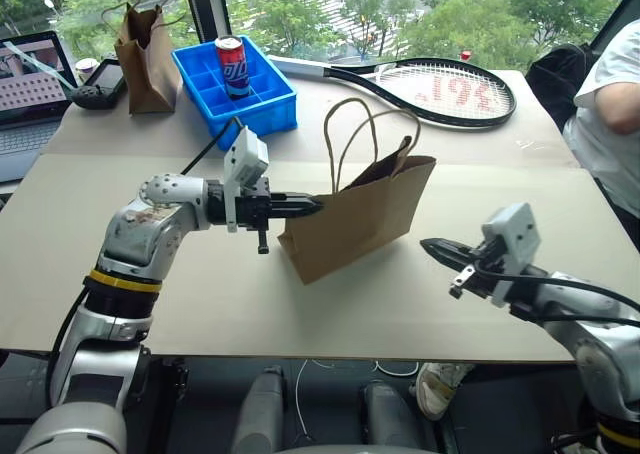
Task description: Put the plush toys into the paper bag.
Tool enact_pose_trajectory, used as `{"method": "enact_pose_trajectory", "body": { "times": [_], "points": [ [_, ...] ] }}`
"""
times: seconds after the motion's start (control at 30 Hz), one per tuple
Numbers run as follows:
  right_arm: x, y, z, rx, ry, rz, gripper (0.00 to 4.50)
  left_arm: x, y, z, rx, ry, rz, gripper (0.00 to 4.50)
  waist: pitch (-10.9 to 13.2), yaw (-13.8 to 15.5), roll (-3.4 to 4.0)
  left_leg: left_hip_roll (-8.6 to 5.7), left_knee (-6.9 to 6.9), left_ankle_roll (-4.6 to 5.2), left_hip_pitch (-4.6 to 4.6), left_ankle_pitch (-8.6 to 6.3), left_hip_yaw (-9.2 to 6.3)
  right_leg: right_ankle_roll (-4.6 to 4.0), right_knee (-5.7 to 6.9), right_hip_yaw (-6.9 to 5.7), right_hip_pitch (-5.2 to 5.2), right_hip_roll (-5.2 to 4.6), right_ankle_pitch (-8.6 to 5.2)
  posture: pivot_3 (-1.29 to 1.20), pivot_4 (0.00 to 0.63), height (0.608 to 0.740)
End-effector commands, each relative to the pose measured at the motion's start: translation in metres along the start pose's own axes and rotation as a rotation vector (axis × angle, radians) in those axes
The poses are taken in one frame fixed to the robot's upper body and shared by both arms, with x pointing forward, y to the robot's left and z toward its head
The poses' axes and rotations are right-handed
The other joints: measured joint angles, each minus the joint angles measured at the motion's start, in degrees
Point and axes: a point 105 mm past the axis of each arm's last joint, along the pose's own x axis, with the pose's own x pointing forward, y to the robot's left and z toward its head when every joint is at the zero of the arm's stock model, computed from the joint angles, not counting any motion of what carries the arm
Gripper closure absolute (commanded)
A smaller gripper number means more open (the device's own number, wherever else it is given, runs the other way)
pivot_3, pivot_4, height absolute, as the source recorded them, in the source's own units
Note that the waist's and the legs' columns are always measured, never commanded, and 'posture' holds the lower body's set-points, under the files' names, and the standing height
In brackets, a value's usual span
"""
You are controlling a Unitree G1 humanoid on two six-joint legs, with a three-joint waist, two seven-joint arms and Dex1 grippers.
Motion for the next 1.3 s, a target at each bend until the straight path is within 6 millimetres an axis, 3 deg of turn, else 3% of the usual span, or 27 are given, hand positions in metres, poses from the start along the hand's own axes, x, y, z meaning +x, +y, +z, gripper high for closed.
{"method": "enact_pose_trajectory", "body": {
  "times": [0.03, 0.2, 0.47, 0.6, 0.67, 0.87, 0.93, 1.07, 1.23, 1.3],
  "points": [
    [-0.031, -0.013, 0.012, -0.058, -0.009, -0.091, 4.5, 0.001, -0.004, 0.009, 0.079, -0.018, -0.189, 4.44, 0.0, -0.1, -0.02, 0.02, 0.01, 0.0, 0.02, 0.0, 0.02, 0.01, 0.0, 0.01, 0.0, 0.0, 0.0, 0.0, 0.15, 0.74],
    [-0.045, -0.02, 0.007, -0.062, 0.023, -0.149, 4.5, 0.014, 0.003, 0.001, 0.061, -0.026, -0.309, 4.44, 0.0, -0.5, -0.03, 0.03, 0.05, 0.01, 0.04, 0.0, 0.04, 0.09, 0.02, 0.02, 0.02, 0.0, -0.05, 0.0, 0.15, 0.74],
    [-0.045, -0.018, 0.007, -0.052, 0.023, -0.162, 4.5, 0.022, 0.009, -0.012, 0.119, 0.045, -0.337, 4.44, 0.0, -0.6, -0.04, 0.02, 0.09, 0.01, 0.01, 0.0, 0.03, 0.4, 0.05, 0.07, 0.02, 0.0, -0.23, 0.0, 0.15, 0.74],
    [-0.039, -0.019, 0.006, -0.042, 0.026, -0.145, 4.5, 0.019, 0.011, -0.013, 0.118, 0.066, -0.334, 3.53, 0.0, -0.7, -0.04, 0.01, 0.11, 0.01, 0.02, 0.0, 0.03, 0.4, 0.05, 0.08, 0.04, 0.0, -0.23, 0.0, 0.15, 0.74],
    [-0.037, -0.02, 0.005, -0.042, 0.032, -0.137, 4.5, 0.016, 0.012, -0.013, 0.12, 0.077, -0.329, 2.73, 0.0, -0.8, -0.05, 0.02, 0.11, 0.01, 0.01, 0.0, 0.03, 0.41, 0.06, 0.08, 0.02, 0.0, -0.23, 0.0, 0.15, 0.74],
    [-0.033, -0.023, 0.0, -0.041, 0.066, -0.091, 4.5, -0.018, 0.021, 0.003, 0.102, 0.022, -0.215, 0.56, 0.0, -1.0, -0.05, 0.02, 0.08, 0.01, 0.0, 0.0, 0.03, 0.41, 0.08, 0.08, 0.0, 0.01, -0.23, 0.0, 0.15, 0.74],
    [-0.034, -0.022, -0.001, -0.047, 0.077, -0.071, 4.5, -0.031, 0.021, 0.004, 0.087, 0.008, -0.177, 0.06, 0.0, -1.0, -0.05, 0.02, 0.08, 0.02, 0.01, 0.0, 0.04, 0.42, 0.08, 0.09, 0.01, 0.0, -0.24, 0.0, 0.15, 0.74],
    [-0.04, -0.024, -0.011, -0.026, 0.066, -0.018, 4.5, -0.072, 0.013, -0.012, -0.053, -0.015, 0.02, 0.06, 0.0, -1.8, -0.03, 0.06, 0.0, 0.02, 0.09, -0.01, 0.06, 0.41, 0.11, 0.1, 0.04, 0.0, -0.24, 0.0, 0.15, 0.74],
    [-0.05, -0.034, -0.012, -0.07, -0.029, -0.049, 4.5, -0.098, 0.002, -0.063, -0.109, 0.1, 0.355, 0.06, 0.0, -1.5, -0.03, 0.1, 0.0, 0.02, 0.22, -0.01, 0.1, 0.41, 0.17, 0.11, 0.09, 0.01, -0.25, 0.0, 0.15, 0.74],
    [-0.053, -0.038, -0.014, -0.062, -0.057, -0.07, 4.5, -0.104, -0.005, -0.075, -0.129, 0.11, 0.464, 0.06, 0.0, -1.3, -0.06, 0.15, 0.0, 0.01, 0.24, -0.02, 0.15, 0.42, 0.12, 0.11, 0.11, 0.0, -0.25, 0.0, 0.15, 0.74]
  ]
}}
